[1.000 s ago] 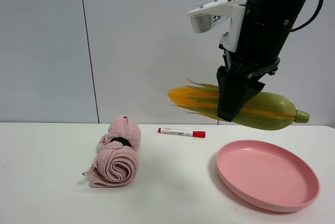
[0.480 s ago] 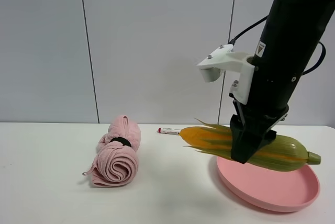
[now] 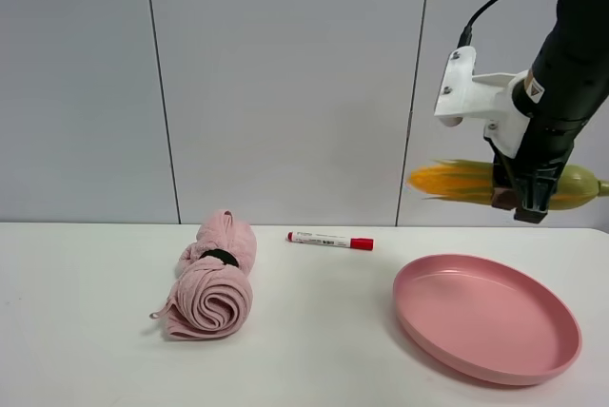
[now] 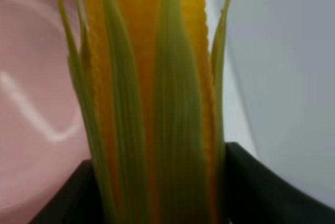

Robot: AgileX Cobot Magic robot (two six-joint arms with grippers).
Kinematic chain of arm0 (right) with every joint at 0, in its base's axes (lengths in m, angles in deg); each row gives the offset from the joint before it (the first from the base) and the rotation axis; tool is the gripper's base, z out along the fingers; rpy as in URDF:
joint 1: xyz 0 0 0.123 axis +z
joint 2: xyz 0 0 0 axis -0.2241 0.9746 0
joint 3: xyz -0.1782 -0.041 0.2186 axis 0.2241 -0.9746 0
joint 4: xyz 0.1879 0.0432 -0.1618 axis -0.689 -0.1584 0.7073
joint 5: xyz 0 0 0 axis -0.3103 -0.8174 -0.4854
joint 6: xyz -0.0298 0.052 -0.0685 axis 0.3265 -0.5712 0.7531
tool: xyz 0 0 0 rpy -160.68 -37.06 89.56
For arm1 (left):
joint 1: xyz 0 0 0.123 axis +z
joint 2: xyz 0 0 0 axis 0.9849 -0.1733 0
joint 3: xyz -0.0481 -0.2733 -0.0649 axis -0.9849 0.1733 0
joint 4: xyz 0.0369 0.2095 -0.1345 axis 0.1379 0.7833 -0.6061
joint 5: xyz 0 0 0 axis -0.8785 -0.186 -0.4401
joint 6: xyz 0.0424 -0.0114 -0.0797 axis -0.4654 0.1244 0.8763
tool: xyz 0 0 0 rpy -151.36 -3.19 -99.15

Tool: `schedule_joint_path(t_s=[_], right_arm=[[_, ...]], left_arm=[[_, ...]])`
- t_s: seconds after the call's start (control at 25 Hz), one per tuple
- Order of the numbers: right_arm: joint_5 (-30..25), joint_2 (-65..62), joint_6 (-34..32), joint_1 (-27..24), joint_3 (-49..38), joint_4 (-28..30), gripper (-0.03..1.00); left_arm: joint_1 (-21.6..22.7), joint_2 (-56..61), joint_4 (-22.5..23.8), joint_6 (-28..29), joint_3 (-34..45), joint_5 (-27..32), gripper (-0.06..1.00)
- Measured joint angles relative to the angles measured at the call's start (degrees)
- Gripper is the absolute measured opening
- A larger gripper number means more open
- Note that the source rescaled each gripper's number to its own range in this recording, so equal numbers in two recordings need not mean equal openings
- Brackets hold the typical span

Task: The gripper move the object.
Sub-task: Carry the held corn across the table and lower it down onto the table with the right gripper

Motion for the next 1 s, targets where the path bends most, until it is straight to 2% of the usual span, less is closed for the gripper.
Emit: schedule_joint_path(t_s=[0.16,0.28,0.4,0.52,0.68,0.84,1.0], right_arm=[[10.5,2.7,-1.6,-4.4,0.0,2.0,0.0],[18.5,7.5,-1.9,-5.7,0.0,3.9,0.0],[25.8,12.5,-1.9,-6.3,0.0,10.0,0.0],[31.2,17.3,-1.9,-7.8,0.0,18.7,0.0],[32.0,22.1,-4.4,-10.1,0.7,25.5,0.0],[31.9,23.1,-11.3,-11.5,3.2,26.4,0.0],[33.2,23.1,-14.2,-11.6,6.5,26.5,0.0]], left_arm=[[0.0,0.0,0.0,0.0,0.0,0.0,1.0],[0.0,0.0,0.0,0.0,0.0,0.0,1.0],[0.0,0.0,0.0,0.0,0.0,0.0,1.0],[0.0,0.0,0.0,0.0,0.0,0.0,1.0],[0.0,0.0,0.0,0.0,0.0,0.0,1.0],[0.0,0.0,0.0,0.0,0.0,0.0,1.0],[0.0,0.0,0.0,0.0,0.0,0.0,1.0]])
